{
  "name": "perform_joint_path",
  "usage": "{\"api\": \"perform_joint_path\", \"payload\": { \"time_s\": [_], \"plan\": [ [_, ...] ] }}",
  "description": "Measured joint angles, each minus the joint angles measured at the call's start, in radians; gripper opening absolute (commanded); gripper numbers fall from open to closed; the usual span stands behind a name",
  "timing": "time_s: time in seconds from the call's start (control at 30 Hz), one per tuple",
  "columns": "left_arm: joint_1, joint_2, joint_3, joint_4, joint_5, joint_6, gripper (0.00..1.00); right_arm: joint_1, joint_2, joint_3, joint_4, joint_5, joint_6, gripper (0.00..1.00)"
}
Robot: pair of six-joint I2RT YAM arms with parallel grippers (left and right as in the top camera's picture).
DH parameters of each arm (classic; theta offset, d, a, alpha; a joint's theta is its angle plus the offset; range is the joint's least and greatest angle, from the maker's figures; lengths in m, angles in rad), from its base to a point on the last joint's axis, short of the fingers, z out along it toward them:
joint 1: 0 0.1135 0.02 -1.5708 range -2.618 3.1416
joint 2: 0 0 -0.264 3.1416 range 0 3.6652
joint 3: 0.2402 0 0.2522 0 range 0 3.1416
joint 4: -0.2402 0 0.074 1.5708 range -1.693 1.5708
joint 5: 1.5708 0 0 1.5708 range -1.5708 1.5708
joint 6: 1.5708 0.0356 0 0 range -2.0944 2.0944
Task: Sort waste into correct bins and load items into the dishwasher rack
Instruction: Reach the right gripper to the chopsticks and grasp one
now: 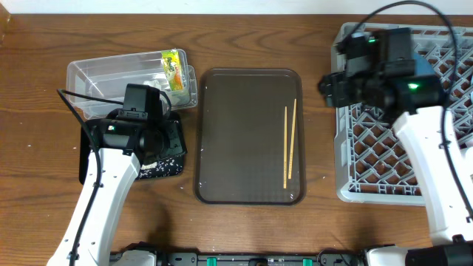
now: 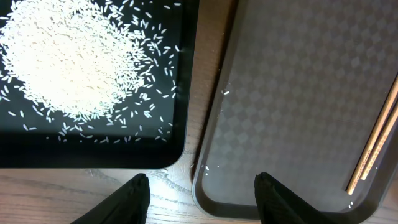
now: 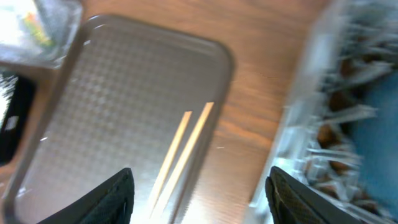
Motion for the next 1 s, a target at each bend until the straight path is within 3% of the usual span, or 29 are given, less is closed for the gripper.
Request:
{"api": "perform_joint_path", "payload": {
  "time_s": [0.23, 0.43, 0.57, 1.0],
  "plan": [
    [0.000, 0.000, 0.000, 0.000, 0.000, 0.000, 0.57, 0.142, 0.092, -0.038, -0.013, -0.003, 0.095, 0.47],
    [0.000, 0.000, 0.000, 0.000, 0.000, 0.000, 0.58, 0.231, 0.212, -0.084, -0.064, 0.043, 0.196, 0.46],
    [0.000, 0.000, 0.000, 0.000, 0.000, 0.000, 0.57, 0.273, 0.275, -0.092, -0.081, 0.061, 0.246, 0.40],
    [0.000, 0.000, 0.000, 0.000, 0.000, 0.000, 0.57, 0.354, 0.436, -0.105, -0.064, 0.148, 0.423, 0.41]
  ]
}}
